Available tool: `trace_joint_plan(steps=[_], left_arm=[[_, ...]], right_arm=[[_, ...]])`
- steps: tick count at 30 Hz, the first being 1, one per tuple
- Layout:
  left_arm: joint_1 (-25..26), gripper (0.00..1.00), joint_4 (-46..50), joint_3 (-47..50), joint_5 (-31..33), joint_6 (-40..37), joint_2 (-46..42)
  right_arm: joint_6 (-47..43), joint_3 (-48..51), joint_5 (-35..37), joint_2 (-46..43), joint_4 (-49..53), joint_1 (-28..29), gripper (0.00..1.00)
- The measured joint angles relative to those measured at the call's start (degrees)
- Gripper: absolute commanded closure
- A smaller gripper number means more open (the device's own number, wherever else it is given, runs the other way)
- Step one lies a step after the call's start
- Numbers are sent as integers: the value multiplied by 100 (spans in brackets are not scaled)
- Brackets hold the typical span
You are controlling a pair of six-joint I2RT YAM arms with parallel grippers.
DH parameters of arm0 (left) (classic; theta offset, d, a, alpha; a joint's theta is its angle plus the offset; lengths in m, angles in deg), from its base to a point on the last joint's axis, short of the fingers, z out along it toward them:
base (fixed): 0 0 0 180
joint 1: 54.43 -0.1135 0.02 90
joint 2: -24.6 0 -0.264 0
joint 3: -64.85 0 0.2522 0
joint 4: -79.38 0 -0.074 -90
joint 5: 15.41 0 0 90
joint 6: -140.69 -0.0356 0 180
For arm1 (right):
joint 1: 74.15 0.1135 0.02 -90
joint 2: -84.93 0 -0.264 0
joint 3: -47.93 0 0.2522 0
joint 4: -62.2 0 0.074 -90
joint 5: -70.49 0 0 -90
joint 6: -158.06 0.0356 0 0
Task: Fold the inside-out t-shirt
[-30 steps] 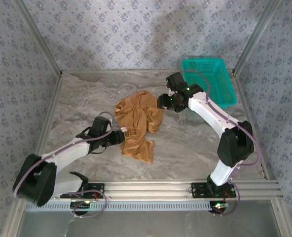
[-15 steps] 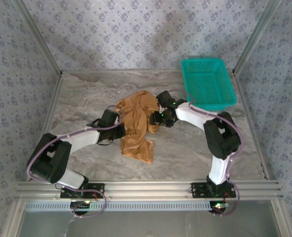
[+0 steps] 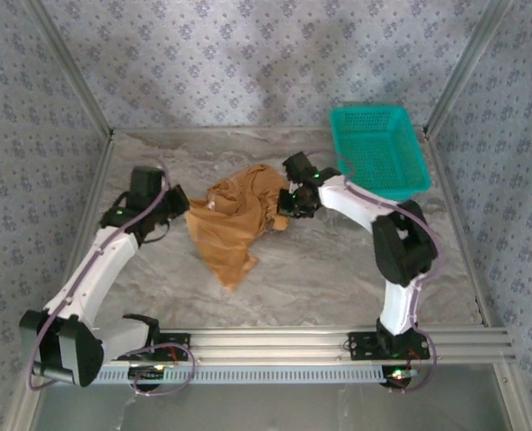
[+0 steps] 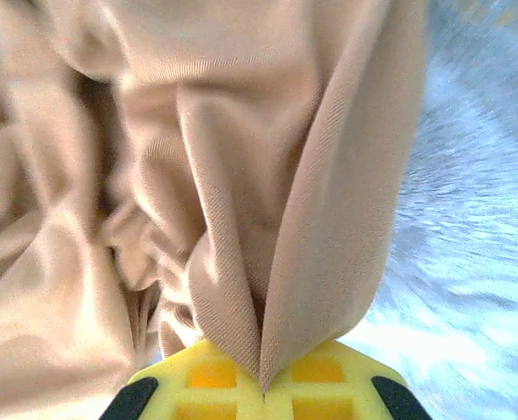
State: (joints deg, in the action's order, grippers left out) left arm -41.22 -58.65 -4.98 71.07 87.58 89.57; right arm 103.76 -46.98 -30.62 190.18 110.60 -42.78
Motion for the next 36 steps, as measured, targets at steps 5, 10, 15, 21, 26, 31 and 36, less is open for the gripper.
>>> trace_joint_plan(steps=[5, 10, 15, 21, 26, 31, 36], left_arm=[[-299, 100, 647, -859, -22, -188, -247], [-522, 100, 1375, -1687, -22, -330, -402], [-610, 100, 1908, -2610, 4, -391, -647], [-610, 100, 1991, -2949, 83, -420, -708], [-684, 100, 1779, -2752, 13, -581, 511], [-994, 42, 1727, -3150, 13, -780, 2922], [-1047, 42, 1593, -2323, -22, -730, 2743]], right_arm=[[-243, -693, -61, -1384, 645, -216, 100], [-409, -1305, -225, -2321, 1163, -308, 100], [-424, -1370, -382, -2953, 1493, -358, 100], [-426, -1139, -501, -3220, 1436, -717, 100], [-422, -498, -542, -2308, 780, -1285, 89], [-660, -1434, -404, 28, 758, -1504, 44], [-859, -1513, -61, 243, 1001, -1228, 34]])
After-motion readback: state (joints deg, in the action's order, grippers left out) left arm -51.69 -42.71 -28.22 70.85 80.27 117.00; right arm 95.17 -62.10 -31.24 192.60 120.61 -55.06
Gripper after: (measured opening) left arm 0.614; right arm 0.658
